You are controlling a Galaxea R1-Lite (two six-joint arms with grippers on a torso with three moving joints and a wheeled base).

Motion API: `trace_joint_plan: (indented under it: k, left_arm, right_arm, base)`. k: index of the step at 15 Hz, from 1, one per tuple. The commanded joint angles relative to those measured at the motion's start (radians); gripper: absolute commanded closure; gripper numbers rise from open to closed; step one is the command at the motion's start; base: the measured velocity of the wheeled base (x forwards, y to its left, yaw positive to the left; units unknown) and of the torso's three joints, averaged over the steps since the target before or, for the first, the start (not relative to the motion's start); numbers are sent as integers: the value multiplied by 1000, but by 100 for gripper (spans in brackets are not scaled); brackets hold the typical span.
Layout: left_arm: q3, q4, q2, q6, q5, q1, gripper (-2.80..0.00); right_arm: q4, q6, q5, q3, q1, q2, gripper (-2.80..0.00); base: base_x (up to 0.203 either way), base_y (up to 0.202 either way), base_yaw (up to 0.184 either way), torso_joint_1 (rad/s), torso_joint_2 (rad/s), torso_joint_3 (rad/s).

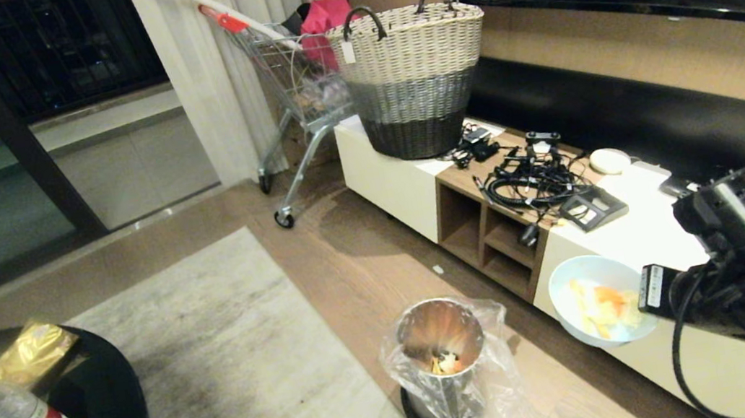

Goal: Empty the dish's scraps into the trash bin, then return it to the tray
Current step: Move the bowl over the trash can

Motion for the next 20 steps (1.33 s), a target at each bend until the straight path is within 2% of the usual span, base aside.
trace_joint_plan:
  k: [1, 6, 12, 20]
  left_arm:
    - [0, 0, 0, -1, 0, 0, 0]
    - [0, 0, 0, 1, 0, 0, 0]
    - [0, 0, 0, 0, 0, 0, 0]
    - [0, 0, 0, -1, 0, 0, 0]
  right_arm:
    - [-37, 8, 0, 0, 0, 43, 0]
    - [-31, 7, 0, 11, 2, 27, 0]
    - [-39, 3, -3, 202, 3, -131, 0]
    - [-27, 0, -14, 233, 1, -194, 0]
  base:
    - [0, 0, 0, 0, 0, 0]
    - [0, 0, 0, 0, 0, 0]
    - [0, 0, 0, 0, 0, 0]
    - [0, 0, 0, 1, 0, -44]
